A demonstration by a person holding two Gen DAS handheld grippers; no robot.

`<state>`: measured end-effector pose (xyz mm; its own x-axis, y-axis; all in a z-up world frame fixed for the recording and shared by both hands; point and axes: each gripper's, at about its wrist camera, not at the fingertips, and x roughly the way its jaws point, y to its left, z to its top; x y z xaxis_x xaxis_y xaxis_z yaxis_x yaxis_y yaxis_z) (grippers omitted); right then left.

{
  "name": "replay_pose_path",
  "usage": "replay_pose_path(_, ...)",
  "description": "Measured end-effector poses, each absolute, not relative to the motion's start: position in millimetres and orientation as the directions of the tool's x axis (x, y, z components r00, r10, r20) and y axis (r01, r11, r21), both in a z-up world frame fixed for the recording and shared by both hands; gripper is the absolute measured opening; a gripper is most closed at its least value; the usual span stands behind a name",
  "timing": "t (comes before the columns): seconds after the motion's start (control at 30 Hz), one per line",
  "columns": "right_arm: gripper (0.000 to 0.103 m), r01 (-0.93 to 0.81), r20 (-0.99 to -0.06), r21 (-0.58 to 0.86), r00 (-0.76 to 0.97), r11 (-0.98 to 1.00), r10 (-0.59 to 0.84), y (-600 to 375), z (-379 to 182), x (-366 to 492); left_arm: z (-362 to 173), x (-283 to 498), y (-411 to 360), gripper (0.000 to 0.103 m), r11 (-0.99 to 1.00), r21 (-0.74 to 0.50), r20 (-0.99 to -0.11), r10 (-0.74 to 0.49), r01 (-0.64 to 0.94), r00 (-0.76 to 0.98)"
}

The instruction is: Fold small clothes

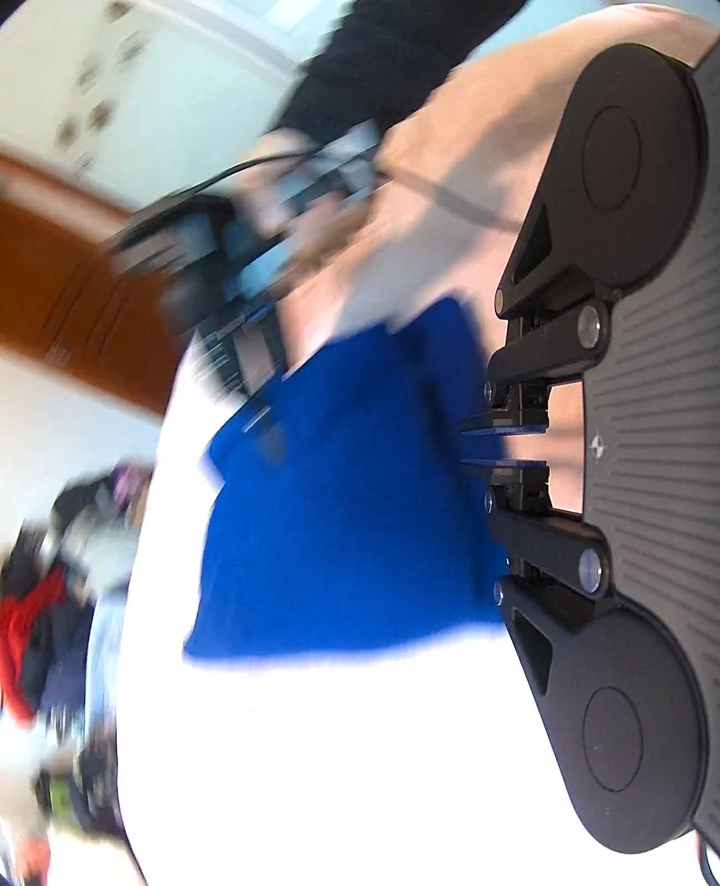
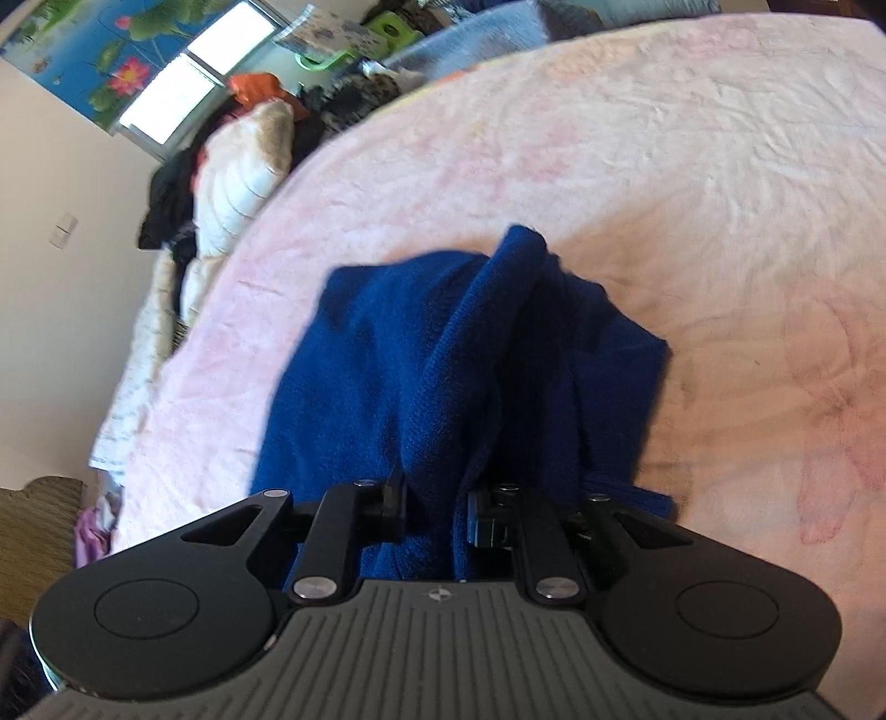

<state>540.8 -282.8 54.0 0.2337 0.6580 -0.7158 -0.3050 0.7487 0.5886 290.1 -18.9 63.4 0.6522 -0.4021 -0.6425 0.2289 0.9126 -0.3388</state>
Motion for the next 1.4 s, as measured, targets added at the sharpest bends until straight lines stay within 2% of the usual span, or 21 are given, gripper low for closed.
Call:
replay_pose_path(0.17,0.019,-0.340,-0.662,0.614,0.270,0.712,0.699,-292.4,68.0,525.8,69.7,303.8,29.4,0.008,0.910,-0.410,-0.603,-0.324,0.065,0.729)
replay_pose_path(0.23,0.018,-0.280,-0.710,0.600,0.246,0.750,0.660,-298.9,47.9,532.1,66.6,313.6,38.9,0.008,0.903,-0.428,-0.600,-0.314,0.036,0.736)
replay_pose_path(0.33,0.018,-0.259,-0.678,0.649,0.230,0.716,0.698,-305.8,46.4,529.7,66.6,332.0,33.7,0.008,0.914,-0.402,-0.606,-0.303,0.045,0.736)
replay_pose_path(0.4,0.031,-0.229,-0.674,0.660,0.240,0.715,0.699,-308.9,46.4,526.4,69.3,339.4,25.9,0.008,0.923,-0.378,-0.597,-0.298,0.066,0.745)
replay_pose_path(0.53,0.041,-0.177,-0.598,0.736,0.282,0.653,0.750,-330.9,56.3,505.0,68.6,345.8,19.8,0.008,0.930,-0.363,-0.605,-0.280,0.056,0.745)
replay_pose_path(0.67,0.043,-0.158,-0.573,0.768,0.262,0.620,0.776,-349.8,57.2,472.3,56.6,341.4,34.6,0.011,0.917,-0.399,-0.634,-0.263,-0.017,0.727)
replay_pose_path(0.73,0.043,-0.141,-0.590,0.761,0.256,0.633,0.766,-354.5,53.9,459.0,48.7,341.2,41.5,0.011,0.900,-0.433,-0.651,-0.279,-0.044,0.706)
replay_pose_path(0.8,0.043,-0.125,-0.568,0.783,0.258,0.610,0.782,-359.8,51.6,443.9,43.6,340.7,44.0,0.012,0.878,-0.478,-0.649,-0.332,-0.028,0.685)
replay_pose_path(0.87,0.043,-0.115,-0.543,0.804,0.257,0.583,0.800,-360.4,49.9,434.8,39.3,341.6,41.3,0.026,0.858,-0.514,-0.650,-0.373,-0.021,0.662)
replay_pose_path(0.93,0.043,-0.106,-0.566,0.791,0.247,0.603,0.786,-354.8,45.1,430.5,32.0,343.2,37.7,0.076,0.811,-0.585,-0.627,-0.455,0.003,0.633)
replay_pose_path(0.97,0.043,-0.100,-0.574,0.787,0.240,0.608,0.783,-352.4,41.8,430.2,25.6,345.0,35.6,0.080,0.773,-0.634,-0.612,-0.506,0.005,0.608)
replay_pose_path(1.07,0.039,-0.073,-0.592,0.780,0.236,0.621,0.771,-346.2,34.9,428.6,18.8,346.6,28.8,0.078,0.766,-0.642,-0.630,-0.510,-0.025,0.586)
replay_pose_path(1.1,0.027,-0.070,-0.575,0.792,0.250,0.607,0.779,-346.9,35.3,426.7,19.5,345.8,27.2,0.071,0.769,-0.639,-0.630,-0.509,-0.019,0.587)
replay_pose_path(1.13,0.018,-0.066,-0.564,0.800,0.256,0.596,0.786,-347.5,34.9,426.4,18.8,346.1,27.0,0.051,0.769,-0.639,-0.636,-0.509,-0.027,0.580)
replay_pose_path(1.17,0.012,-0.051,-0.566,0.801,0.263,0.597,0.781,-348.0,34.3,427.3,16.3,348.3,28.7,0.044,0.769,-0.637,-0.653,-0.504,-0.051,0.566)
replay_pose_path(1.23,0.012,-0.041,-0.571,0.798,0.266,0.601,0.777,-347.3,33.3,429.3,13.4,348.9,35.3,0.041,0.746,-0.661,-0.649,-0.514,-0.081,0.561)
replay_pose_path(1.3,0.019,-0.008,-0.529,0.835,0.260,0.550,0.808,-349.9,30.5,430.7,11.2,349.2,40.8,0.041,0.714,-0.692,-0.635,-0.536,-0.103,0.556)
replay_pose_path(1.4,0.021,0.019,-0.493,0.861,0.285,0.509,0.822,-352.9,28.2,433.4,11.9,347.7,39.5,0.041,0.722,-0.687,-0.638,-0.540,-0.088,0.549)
